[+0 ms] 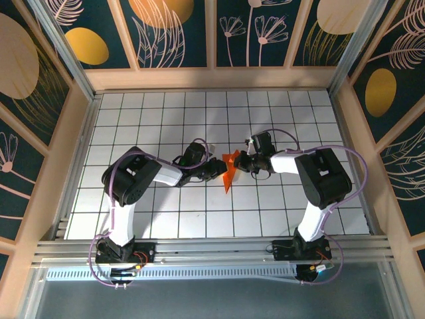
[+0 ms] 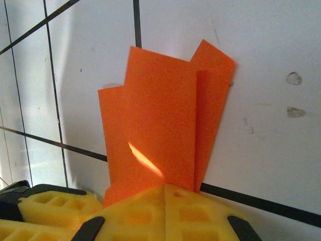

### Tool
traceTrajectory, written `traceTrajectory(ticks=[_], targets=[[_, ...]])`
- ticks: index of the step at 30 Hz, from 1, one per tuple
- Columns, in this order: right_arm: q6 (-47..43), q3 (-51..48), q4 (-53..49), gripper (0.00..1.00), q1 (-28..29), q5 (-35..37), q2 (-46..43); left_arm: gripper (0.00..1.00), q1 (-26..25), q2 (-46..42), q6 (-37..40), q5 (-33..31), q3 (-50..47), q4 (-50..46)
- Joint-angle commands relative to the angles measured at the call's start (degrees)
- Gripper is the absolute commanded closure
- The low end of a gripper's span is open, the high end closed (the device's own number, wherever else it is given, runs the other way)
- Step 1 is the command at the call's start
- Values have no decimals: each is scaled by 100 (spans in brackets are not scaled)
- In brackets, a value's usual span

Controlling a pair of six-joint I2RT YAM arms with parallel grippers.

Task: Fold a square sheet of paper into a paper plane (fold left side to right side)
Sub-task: Fold the wing for the fifth time at the center of the table.

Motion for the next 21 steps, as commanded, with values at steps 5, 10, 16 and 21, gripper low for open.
traceTrajectory(ticks=[5, 10, 16, 21], targets=[[-127, -264, -253, 100, -88, 229, 156, 70, 99, -990, 522, -869, -71, -1180], [-125, -256, -222, 100, -94, 205, 181, 84, 68, -1573, 837, -747, -40, -1996], [-125, -253, -242, 100, -85, 203, 200, 95, -267, -1787, 712, -165, -29, -2010], [-125, -225, -271, 100, -74, 199, 196, 96, -585, -1397, 685, 5, 325, -2015]])
